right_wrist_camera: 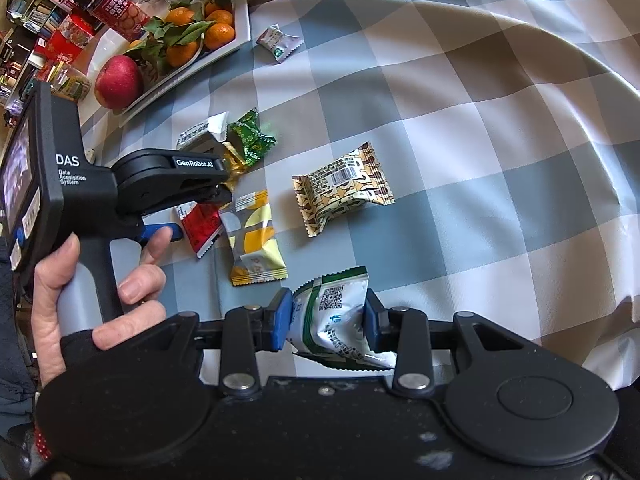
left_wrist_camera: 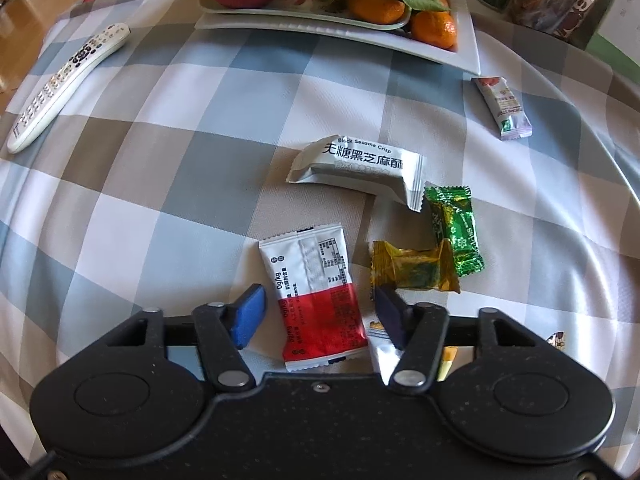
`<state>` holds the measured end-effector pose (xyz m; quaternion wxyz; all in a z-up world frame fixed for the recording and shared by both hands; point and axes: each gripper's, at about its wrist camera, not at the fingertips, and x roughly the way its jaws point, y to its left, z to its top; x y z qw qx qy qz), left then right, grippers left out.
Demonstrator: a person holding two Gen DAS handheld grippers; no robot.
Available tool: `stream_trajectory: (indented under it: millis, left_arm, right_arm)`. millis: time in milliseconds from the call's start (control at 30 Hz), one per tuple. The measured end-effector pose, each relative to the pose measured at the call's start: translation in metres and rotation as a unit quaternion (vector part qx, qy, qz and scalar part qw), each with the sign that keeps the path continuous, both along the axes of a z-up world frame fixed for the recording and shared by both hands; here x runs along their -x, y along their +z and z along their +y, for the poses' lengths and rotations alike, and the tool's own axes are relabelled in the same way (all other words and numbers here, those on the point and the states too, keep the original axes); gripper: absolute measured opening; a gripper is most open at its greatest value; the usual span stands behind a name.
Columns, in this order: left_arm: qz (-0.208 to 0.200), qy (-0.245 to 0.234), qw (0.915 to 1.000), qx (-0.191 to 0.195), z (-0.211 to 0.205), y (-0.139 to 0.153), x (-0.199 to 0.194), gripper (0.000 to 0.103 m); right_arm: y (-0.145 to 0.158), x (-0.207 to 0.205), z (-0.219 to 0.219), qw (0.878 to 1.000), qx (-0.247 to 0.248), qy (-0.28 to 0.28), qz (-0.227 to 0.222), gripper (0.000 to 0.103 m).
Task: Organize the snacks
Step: 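Grasp the red-and-white packet with the left gripper while the right gripper holds the white-and-green packet, then carry both held packets back over the gold tray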
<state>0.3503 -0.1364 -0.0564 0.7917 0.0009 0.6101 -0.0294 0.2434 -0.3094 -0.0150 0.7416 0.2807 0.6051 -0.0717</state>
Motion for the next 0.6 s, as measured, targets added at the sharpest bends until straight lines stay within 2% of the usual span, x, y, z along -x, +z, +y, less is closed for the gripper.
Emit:
stream_trajectory:
  millis: [33, 67, 133, 333, 600]
  left_arm:
    - [-0.001, -0.003, 1.0000, -0.001, 0.000, 0.002, 0.000, 0.044]
    - [0.004, -0.010, 0.9999, 0.006, 0.000, 0.003, -0.001, 0.043]
    - [0.016, -0.012, 0.9998, 0.002, 0.001, 0.003, -0.003, 0.043]
    - [0.018, -0.030, 0.9992, -0.016, 0.001, 0.017, 0.010, 0.043]
    - [0.012, -0.089, 0.9953, -0.036, 0.000, 0.048, 0.061, 0.043]
  right_arm:
    - [0.000, 0.000, -0.001, 1.000, 0.000, -0.002, 0.000, 0.038]
    - [0.000, 0.000, -0.001, 1.000, 0.001, -0.003, 0.000, 0.038]
    - [0.000, -0.001, -0.003, 1.000, 0.003, -0.007, 0.000, 0.038]
    - [-0.002, -0.001, -0.009, 1.000, 0.006, -0.018, 0.004, 0.038]
    - [-0.008, -0.002, -0.012, 0.999, 0.021, -0.023, 0.012, 0.038]
